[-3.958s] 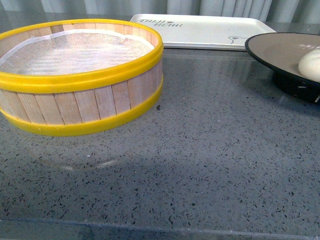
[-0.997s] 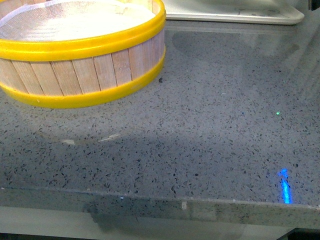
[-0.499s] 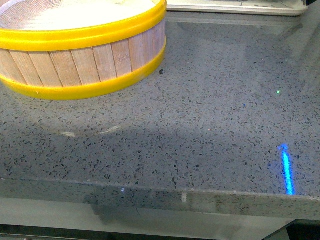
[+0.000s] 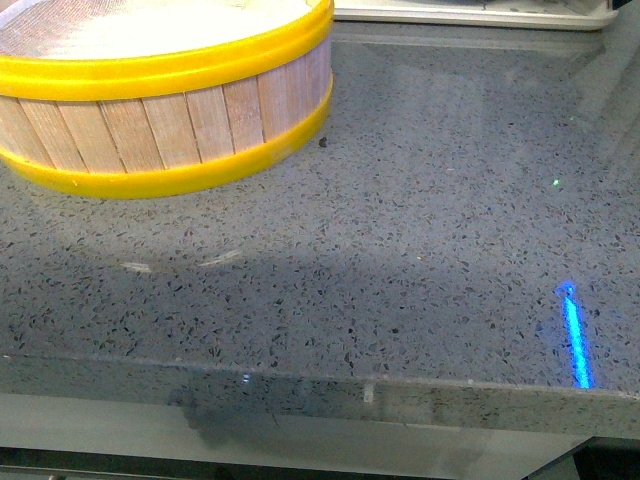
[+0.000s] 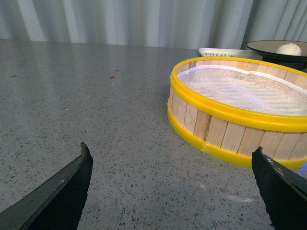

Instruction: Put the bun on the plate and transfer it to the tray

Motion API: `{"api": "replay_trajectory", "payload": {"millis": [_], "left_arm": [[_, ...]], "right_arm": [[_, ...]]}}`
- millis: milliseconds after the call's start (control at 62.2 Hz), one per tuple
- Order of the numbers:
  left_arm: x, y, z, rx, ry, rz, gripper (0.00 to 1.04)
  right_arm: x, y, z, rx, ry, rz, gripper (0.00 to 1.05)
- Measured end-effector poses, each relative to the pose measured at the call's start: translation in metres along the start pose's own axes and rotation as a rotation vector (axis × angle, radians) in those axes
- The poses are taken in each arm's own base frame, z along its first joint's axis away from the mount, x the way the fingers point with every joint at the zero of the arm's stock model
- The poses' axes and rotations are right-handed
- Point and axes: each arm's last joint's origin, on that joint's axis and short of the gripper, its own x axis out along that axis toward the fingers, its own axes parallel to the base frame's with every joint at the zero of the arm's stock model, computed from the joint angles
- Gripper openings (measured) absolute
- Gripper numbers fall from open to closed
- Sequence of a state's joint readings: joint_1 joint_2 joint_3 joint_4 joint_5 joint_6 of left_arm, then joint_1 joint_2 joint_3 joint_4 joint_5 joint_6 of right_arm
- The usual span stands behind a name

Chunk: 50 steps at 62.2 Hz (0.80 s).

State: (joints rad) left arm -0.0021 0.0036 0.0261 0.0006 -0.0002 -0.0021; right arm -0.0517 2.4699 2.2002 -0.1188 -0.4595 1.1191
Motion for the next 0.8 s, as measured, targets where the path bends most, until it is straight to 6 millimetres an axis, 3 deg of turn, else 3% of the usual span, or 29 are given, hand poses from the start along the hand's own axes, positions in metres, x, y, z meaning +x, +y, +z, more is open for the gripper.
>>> {"api": "replay_trajectory", "payload": {"millis": [418,627,804], "left_arm": [[0.0,0.0,0.0,0.0,0.0,0.0,0.98],[0.0,0.0,0.0,0.0,0.0,0.0,0.98],[0.0,0.0,0.0,0.0,0.0,0.0,0.98]], "right_arm": [[-0.009,-0.001,0.0,0.031,-0.005,-0.003,0.97],[-0.022,0.0,0.0,0.052,-0.027,-0.007,0.96],[-0.052,0.007,0.0,0.04,-0.073,0.035,0.96]]}}
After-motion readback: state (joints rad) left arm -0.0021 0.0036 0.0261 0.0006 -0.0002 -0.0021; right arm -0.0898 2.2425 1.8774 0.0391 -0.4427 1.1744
